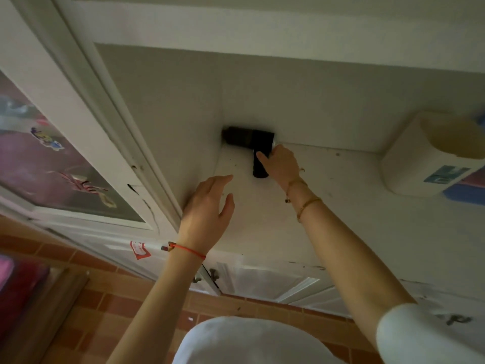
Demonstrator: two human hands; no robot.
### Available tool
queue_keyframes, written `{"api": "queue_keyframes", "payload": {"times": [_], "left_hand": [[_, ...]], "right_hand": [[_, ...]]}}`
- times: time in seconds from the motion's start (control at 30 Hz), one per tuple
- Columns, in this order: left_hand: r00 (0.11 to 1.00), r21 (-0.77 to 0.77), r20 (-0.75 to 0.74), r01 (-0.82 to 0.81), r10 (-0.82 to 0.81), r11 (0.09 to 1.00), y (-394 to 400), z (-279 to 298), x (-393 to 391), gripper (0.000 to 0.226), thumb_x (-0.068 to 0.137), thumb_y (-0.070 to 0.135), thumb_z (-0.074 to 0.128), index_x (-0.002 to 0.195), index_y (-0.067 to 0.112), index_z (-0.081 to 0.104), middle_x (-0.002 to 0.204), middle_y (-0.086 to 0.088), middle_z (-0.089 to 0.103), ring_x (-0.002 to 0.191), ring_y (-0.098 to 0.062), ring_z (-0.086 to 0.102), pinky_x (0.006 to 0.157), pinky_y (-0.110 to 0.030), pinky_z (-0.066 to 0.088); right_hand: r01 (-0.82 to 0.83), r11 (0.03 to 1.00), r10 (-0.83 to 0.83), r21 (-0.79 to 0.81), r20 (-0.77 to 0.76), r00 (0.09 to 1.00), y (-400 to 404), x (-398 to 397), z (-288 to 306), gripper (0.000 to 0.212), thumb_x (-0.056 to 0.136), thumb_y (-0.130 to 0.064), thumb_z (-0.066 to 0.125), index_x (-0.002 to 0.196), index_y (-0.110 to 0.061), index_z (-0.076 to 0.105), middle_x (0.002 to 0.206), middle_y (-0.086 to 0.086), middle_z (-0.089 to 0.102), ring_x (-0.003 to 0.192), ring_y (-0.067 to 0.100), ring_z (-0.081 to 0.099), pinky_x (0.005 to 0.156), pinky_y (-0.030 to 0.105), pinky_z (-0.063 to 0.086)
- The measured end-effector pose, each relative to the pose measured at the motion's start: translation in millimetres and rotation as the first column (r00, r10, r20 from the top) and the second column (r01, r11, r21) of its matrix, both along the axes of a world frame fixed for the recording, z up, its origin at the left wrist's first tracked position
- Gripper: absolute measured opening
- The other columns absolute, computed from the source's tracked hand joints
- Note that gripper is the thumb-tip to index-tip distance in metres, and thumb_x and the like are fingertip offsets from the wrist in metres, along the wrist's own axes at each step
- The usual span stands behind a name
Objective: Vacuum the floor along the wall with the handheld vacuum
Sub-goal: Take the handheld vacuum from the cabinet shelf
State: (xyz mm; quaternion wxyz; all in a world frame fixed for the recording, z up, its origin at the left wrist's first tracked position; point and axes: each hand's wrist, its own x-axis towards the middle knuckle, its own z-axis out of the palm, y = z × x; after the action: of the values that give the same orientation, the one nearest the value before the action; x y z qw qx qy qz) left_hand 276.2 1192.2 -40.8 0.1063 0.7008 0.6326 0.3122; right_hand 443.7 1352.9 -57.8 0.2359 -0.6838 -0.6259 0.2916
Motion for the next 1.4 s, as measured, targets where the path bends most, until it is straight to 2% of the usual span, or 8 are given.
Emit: {"api": "queue_keyframes", "payload": {"times": [0.1, 0.3, 0.6, 0.67, 0.73, 1.03, 1.17, 1.4], "left_hand": [[1.000, -0.022, 0.001, -0.004, 0.004, 1.000, 6, -1, -1, 0.041, 0.098, 0.019, 0.054, 0.138, 0.015, 0.054, 0.134, -0.005, 0.060, 0.121, -0.021, 0.056, 0.098, -0.025, 0.040], [1.000, -0.037, 0.017, 0.013, -0.013, 0.999, 14, -2, -1, 0.041, 0.099, 0.021, 0.053, 0.139, 0.017, 0.053, 0.135, -0.004, 0.059, 0.122, -0.019, 0.055, 0.100, -0.022, 0.038], [0.996, -0.027, 0.055, 0.078, -0.077, 0.997, 20, 1, -3, 0.040, 0.099, 0.018, 0.053, 0.139, 0.015, 0.053, 0.134, -0.004, 0.060, 0.122, -0.019, 0.055, 0.099, -0.021, 0.039], [0.993, -0.031, 0.075, 0.099, -0.096, 0.995, 20, 3, -1, 0.041, 0.099, 0.018, 0.053, 0.140, 0.015, 0.052, 0.135, -0.004, 0.058, 0.124, -0.019, 0.054, 0.100, -0.021, 0.038], [0.990, -0.033, 0.080, 0.117, -0.114, 0.993, 19, 5, 3, 0.041, 0.100, 0.018, 0.053, 0.141, 0.016, 0.051, 0.136, -0.004, 0.058, 0.125, -0.019, 0.053, 0.100, -0.022, 0.038], [0.954, -0.058, 0.150, 0.272, -0.261, 0.961, 5, 0, 22, 0.038, 0.099, 0.025, 0.055, 0.137, 0.020, 0.056, 0.133, 0.000, 0.061, 0.122, -0.017, 0.058, 0.103, -0.026, 0.044], [0.917, -0.053, 0.183, 0.370, -0.355, 0.928, 1, -2, 35, 0.036, 0.098, 0.022, 0.058, 0.133, 0.016, 0.059, 0.130, -0.001, 0.064, 0.117, -0.017, 0.061, 0.103, -0.034, 0.049], [0.852, -0.059, 0.161, 0.512, -0.498, 0.857, -11, -6, 49, 0.035, 0.097, 0.020, 0.060, 0.131, 0.013, 0.061, 0.128, -0.003, 0.066, 0.114, -0.017, 0.063, 0.100, -0.025, 0.045]], "right_hand": [[0.032, 0.999, -0.031, 0.005, -0.074, 0.997, 10, -9, -7, 0.047, 0.094, -0.043, 0.061, 0.062, -0.021, 0.035, 0.062, -0.002, 0.040, 0.054, 0.010, 0.039, 0.045, 0.024, 0.027], [0.114, 0.993, -0.113, 0.002, -0.088, 0.990, 18, -19, -14, 0.047, 0.092, -0.041, 0.064, 0.059, -0.020, 0.037, 0.060, -0.002, 0.040, 0.051, 0.008, 0.036, 0.043, 0.025, 0.025], [0.176, 0.984, -0.171, -0.015, -0.319, 0.932, 4, -4, -5, 0.049, 0.092, -0.030, 0.067, 0.055, -0.021, 0.037, 0.055, -0.001, 0.040, 0.050, 0.009, 0.036, 0.036, 0.013, 0.028], [0.197, 0.977, -0.212, -0.081, -0.424, 0.880, -11, 5, 1, 0.041, 0.093, -0.030, 0.066, 0.058, -0.015, 0.049, 0.060, 0.001, 0.053, 0.052, 0.010, 0.048, 0.046, 0.010, 0.038], [0.208, 0.968, -0.252, -0.143, -0.572, 0.781, -33, 16, 11, 0.026, 0.093, -0.028, 0.064, 0.074, -0.011, 0.063, 0.070, 0.003, 0.066, 0.053, 0.010, 0.060, 0.055, 0.020, 0.049], [0.223, 0.934, -0.338, -0.278, -0.890, 0.306, -150, 74, 39, 0.016, 0.094, -0.012, 0.060, 0.110, -0.006, 0.063, 0.087, 0.008, 0.071, 0.069, 0.015, 0.065, 0.063, 0.026, 0.053], [0.276, 0.927, -0.338, -0.255, -0.887, 0.316, -198, 92, 37, 0.022, 0.092, -0.005, 0.061, 0.113, -0.002, 0.059, 0.085, 0.009, 0.068, 0.068, 0.018, 0.063, 0.059, 0.026, 0.052], [0.343, 0.901, -0.373, -0.265, -0.876, 0.305, -266, 98, 27, 0.016, 0.093, -0.008, 0.058, 0.108, -0.002, 0.058, 0.080, 0.009, 0.061, 0.061, 0.018, 0.057, 0.059, 0.028, 0.051]]}}
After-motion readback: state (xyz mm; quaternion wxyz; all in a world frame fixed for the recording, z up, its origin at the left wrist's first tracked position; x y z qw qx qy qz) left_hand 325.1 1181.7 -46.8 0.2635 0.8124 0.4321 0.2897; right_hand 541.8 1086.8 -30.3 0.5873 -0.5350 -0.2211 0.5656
